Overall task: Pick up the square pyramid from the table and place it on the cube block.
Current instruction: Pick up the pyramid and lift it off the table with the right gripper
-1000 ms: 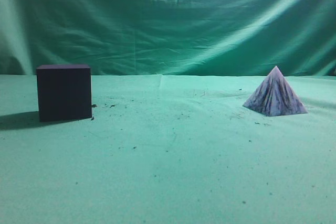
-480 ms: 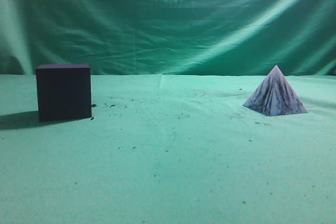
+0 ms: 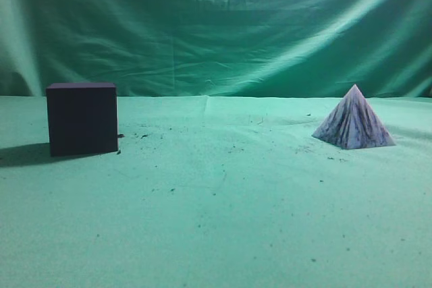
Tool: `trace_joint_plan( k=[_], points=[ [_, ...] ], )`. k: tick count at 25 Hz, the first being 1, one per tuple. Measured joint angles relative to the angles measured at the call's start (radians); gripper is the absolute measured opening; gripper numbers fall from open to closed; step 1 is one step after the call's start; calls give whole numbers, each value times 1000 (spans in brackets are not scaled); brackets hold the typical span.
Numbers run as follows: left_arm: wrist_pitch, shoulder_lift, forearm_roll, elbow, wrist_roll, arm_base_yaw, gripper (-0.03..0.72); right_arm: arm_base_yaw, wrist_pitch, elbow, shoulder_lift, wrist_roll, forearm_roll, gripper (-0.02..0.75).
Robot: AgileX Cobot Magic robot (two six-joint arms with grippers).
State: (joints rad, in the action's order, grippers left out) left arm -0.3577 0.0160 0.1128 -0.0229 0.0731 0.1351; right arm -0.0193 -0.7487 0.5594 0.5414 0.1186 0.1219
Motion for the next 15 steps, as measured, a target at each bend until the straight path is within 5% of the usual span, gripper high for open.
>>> trace_joint_plan(
  k=[10, 15],
  points=[
    [0, 0, 0, 0, 0, 0, 0, -402, -253, 291, 434, -60, -77, 0],
    [0, 0, 0, 0, 0, 0, 0, -469, -283, 431, 715, -119, -129, 47]
  ],
)
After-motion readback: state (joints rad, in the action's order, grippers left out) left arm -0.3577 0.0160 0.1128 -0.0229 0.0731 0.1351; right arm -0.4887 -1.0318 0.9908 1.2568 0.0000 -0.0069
